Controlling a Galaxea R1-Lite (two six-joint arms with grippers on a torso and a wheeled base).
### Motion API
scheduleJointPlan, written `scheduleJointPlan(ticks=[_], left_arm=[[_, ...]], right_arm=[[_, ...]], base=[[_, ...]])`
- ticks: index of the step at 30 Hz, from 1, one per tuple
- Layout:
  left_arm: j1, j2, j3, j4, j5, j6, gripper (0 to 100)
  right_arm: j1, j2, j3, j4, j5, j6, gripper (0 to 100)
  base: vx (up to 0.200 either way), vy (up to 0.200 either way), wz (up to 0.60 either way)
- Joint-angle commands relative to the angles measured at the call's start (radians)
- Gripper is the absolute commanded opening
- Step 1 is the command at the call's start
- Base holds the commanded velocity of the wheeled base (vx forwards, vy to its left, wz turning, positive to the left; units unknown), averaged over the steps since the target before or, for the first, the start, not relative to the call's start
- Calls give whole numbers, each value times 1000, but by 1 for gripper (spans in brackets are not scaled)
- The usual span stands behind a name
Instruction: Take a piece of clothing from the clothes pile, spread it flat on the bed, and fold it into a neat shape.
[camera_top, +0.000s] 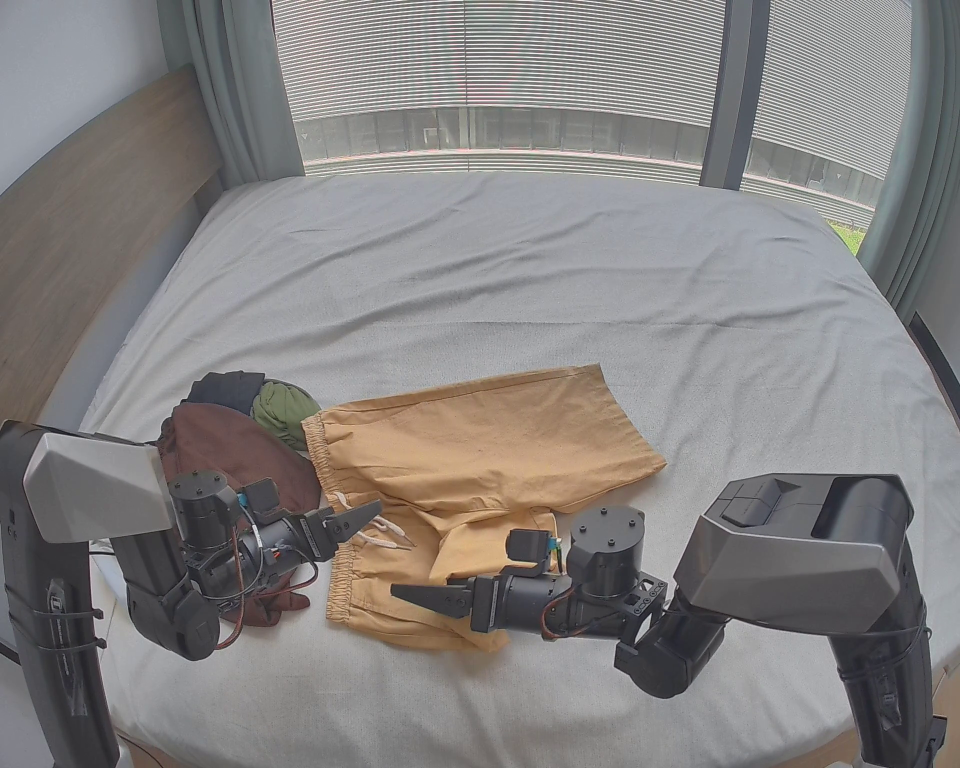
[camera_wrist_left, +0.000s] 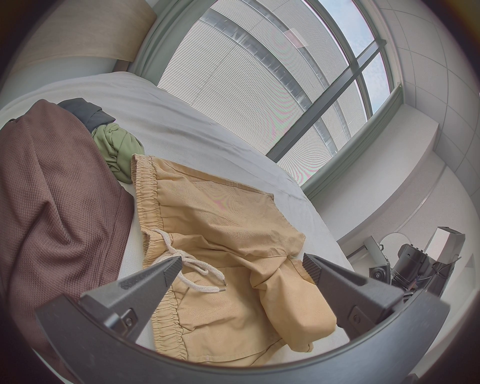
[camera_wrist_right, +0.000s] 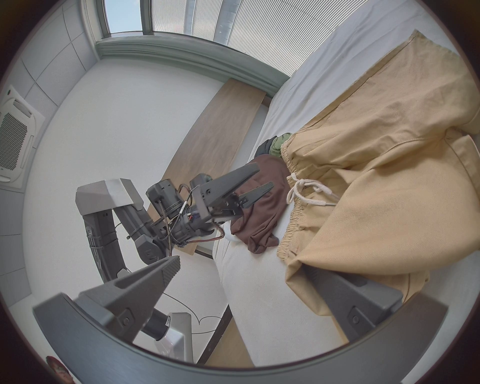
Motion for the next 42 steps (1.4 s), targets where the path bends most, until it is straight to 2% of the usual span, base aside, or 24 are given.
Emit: scheduleJointPlan(ticks=[1,7,12,24,29,34,42], left_arm=[[0,1,1,0,0,-1,100],[-3,1,1,0,0,1,100],[-3,1,1,0,0,-1,100],[-6,4,4,0,1,-1,100],[-9,14,4,0,0,1,100],[-9,14,4,0,1,-1,100],[-9,15,4,0,0,-1,100]], right_arm=[[-61,-4,18,6,-2,-18,100],[-171,-1,53,12,-2,-96,100],[-231,-2,76,12,-2,-142,100],[-312,1,158,-1,-4,-248,100],[-314,8,208,-36,-2,-306,100],[-289,74,208,-128,-1,-309,100],[-213,67,253,-125,1,-309,100]], base=[[0,0,0],[0,0,0],[0,0,0],[0,0,0],[0,0,0],[0,0,0],[0,0,0]])
